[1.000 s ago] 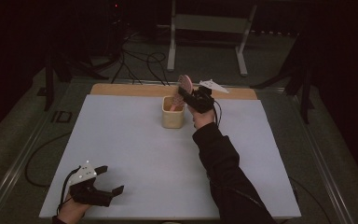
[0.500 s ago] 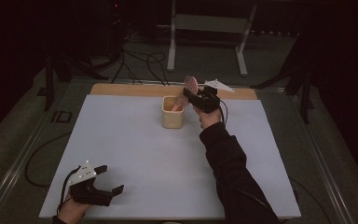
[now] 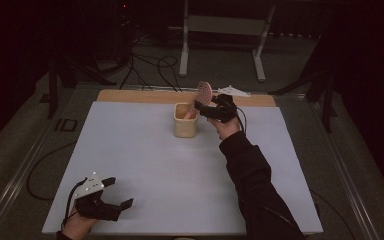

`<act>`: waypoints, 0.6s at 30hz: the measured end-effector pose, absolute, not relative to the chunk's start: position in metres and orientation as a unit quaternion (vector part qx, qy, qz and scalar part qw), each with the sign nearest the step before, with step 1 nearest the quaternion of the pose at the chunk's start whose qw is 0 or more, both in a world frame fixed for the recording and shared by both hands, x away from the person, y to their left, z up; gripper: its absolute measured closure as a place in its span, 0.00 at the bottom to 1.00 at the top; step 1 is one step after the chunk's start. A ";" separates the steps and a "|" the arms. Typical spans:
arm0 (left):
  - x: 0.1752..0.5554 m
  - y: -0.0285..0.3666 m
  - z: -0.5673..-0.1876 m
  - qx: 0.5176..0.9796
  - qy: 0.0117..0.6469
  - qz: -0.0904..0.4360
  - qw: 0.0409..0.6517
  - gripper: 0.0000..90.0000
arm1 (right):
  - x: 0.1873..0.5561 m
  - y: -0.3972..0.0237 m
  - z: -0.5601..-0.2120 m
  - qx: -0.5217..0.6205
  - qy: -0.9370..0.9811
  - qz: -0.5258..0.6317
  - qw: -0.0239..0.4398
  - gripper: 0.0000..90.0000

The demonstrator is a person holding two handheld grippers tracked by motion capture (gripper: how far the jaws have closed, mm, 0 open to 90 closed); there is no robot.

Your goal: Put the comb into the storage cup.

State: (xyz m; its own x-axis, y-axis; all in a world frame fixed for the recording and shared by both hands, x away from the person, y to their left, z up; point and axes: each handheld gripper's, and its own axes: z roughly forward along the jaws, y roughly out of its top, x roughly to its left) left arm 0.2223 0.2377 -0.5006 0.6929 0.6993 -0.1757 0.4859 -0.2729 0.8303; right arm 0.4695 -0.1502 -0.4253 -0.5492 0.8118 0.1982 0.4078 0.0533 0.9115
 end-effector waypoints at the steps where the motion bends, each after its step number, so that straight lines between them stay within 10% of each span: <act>1: 0.222 0.238 -0.500 0.790 0.375 0.113 0.472 0.00 | 0.469 -0.150 -0.425 0.436 0.702 0.530 0.191 0.17; 18: 0.221 0.239 -0.501 0.790 0.377 0.114 0.470 0.00 | 0.469 -0.151 -0.424 0.421 0.723 0.521 0.166 0.09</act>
